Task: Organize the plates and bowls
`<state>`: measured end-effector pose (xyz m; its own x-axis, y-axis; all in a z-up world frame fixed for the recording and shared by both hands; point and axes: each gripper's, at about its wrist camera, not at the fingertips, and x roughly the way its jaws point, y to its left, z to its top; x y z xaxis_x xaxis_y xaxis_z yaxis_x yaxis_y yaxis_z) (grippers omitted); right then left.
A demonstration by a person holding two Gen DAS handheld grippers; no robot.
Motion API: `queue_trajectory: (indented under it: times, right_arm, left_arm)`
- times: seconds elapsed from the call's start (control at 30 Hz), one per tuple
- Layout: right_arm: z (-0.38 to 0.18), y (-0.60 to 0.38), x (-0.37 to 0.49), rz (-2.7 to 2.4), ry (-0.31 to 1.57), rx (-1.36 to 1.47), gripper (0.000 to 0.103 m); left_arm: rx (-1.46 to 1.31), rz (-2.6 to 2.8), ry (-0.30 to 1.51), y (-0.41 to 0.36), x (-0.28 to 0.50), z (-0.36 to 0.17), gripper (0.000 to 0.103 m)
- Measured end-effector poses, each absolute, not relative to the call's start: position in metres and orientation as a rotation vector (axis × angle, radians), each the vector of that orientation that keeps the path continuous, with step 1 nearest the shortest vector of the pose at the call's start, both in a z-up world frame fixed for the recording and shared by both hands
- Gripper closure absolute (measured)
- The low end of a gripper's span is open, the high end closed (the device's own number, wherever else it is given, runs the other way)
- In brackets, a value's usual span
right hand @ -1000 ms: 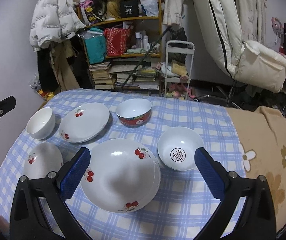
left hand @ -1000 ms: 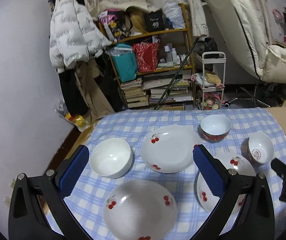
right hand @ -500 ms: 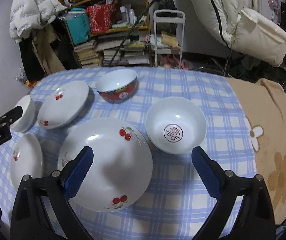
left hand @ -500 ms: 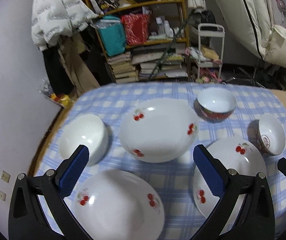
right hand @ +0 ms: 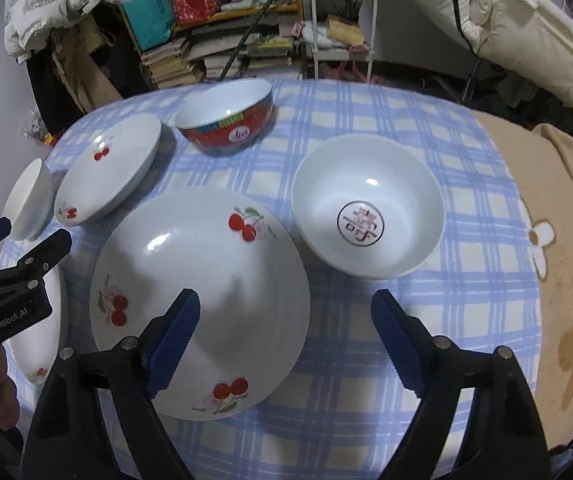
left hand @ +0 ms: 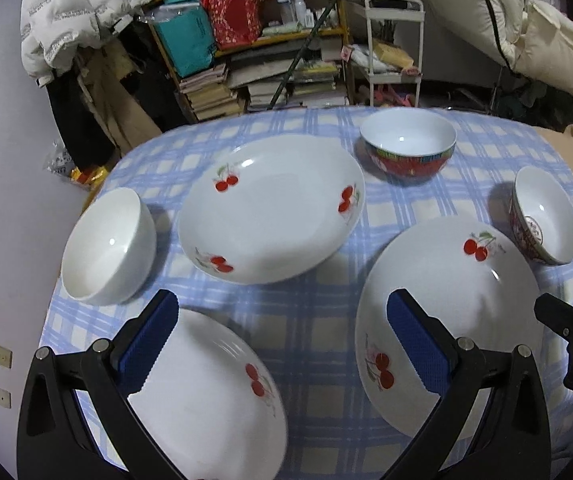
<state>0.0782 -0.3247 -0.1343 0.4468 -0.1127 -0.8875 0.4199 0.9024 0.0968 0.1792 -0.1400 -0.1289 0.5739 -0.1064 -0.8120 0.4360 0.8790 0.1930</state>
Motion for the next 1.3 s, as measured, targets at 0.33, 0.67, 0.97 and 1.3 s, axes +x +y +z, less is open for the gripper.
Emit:
queue_trajectory:
  times: [0.33, 0.67, 0.97, 1.3]
  right_arm:
    - [-0.157, -0.329, 0.088, -0.307, 1.153, 0.357, 0.03]
    - [-0.171, -0.343, 0.093, -0.297, 1.198, 0.447, 0.07]
    - [-0.182, -0.344, 0.096, -0.26, 1.222, 0.488, 0.077]
    - [-0.181, -0.343, 0.092, -0.262, 1.226, 0.453, 0.085]
  left_arm:
    - [0.413, -0.379, 0.96, -0.154, 0.177, -0.146, 0.001]
    - [0.423, -0.439, 1.021, -0.168, 0.179, -0.165, 0.036]
    - [0.354, -0.485, 1.11, -0.168, 0.187, -0.181, 0.087]
    - [0.356, -0.452, 1.114, -0.168, 0.181, -0.182, 0.087]
